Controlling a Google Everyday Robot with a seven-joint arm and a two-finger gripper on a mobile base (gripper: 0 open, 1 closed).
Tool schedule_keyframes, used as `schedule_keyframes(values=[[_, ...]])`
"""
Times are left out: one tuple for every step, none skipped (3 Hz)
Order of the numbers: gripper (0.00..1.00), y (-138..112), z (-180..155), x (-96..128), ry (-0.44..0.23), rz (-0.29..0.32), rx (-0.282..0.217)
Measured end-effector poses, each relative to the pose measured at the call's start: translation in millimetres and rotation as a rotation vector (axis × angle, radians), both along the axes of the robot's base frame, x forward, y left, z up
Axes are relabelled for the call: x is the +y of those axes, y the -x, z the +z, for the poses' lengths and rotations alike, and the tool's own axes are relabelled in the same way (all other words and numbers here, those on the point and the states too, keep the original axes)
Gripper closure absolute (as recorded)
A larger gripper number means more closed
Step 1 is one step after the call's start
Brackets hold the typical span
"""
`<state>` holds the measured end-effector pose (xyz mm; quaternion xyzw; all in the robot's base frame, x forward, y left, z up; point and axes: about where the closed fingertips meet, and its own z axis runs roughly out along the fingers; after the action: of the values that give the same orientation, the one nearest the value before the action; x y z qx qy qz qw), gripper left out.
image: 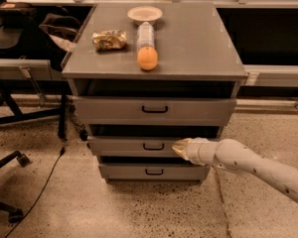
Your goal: Open middle drawer
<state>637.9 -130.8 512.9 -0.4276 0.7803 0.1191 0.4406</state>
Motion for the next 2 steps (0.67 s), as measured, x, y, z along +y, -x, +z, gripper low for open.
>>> schedule_keyframes(values=[[1.00, -40, -1, -4, 0.023, -0.083, -0.078], [1.00, -66, 6, -10, 0.034, -0.127, -0.129]])
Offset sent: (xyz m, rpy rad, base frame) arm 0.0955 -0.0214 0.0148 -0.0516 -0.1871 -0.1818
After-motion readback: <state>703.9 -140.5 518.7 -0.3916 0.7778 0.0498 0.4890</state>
